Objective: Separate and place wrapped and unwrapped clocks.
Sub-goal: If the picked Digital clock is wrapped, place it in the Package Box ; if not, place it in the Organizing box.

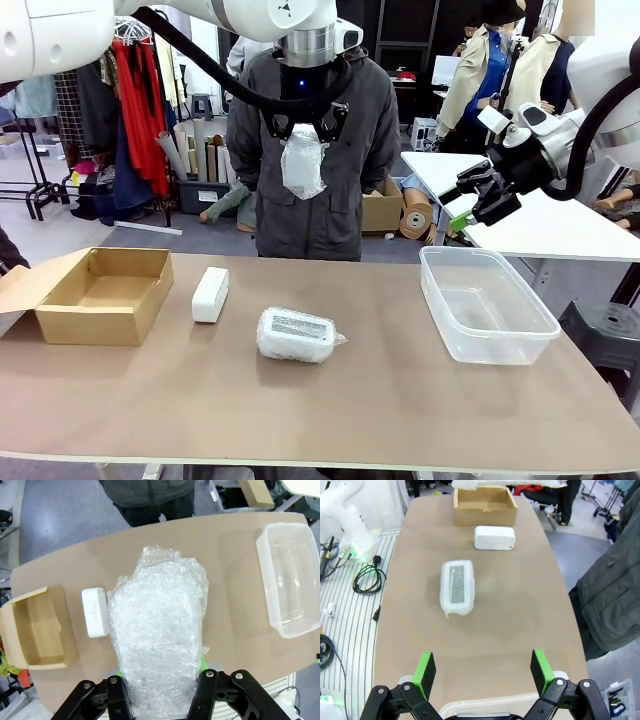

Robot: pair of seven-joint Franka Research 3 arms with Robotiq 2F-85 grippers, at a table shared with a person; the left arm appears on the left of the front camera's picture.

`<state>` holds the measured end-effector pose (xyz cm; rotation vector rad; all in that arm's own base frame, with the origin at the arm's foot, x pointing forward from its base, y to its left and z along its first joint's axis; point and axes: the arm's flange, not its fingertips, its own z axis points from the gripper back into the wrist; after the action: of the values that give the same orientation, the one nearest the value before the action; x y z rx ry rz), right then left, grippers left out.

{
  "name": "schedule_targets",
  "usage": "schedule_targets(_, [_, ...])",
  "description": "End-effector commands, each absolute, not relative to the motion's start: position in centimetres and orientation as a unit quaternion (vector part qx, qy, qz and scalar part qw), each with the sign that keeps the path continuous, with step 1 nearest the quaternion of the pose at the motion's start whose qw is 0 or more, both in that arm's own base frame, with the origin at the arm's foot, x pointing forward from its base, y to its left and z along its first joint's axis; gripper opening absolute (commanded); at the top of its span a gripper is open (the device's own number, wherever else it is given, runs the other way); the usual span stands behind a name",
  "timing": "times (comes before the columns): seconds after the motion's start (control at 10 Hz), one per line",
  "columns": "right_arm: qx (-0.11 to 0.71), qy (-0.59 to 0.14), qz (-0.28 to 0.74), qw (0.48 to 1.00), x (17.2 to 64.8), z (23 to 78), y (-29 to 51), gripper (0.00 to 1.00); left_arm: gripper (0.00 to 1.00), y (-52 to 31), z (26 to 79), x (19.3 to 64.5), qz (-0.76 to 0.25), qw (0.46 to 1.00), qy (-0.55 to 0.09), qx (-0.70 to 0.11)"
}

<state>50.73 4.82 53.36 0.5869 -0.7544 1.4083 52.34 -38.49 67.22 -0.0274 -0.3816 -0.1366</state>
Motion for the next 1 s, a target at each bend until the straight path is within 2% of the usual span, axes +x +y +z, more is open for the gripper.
schedule_targets(0.0, [0.258,-0.334,0.624,0.657,50.65,53.46,4.89,1.0,0.0,-38.2,67.69,52.24,-0.066,0.979,-0.19,-0.014])
schedule_targets(0.9, [0.258,-0.334,0.624,0.657,50.65,53.46,4.89,1.0,0.0,-38.2,67.69,52.24,-0.066,0.979,-0.19,-0.014])
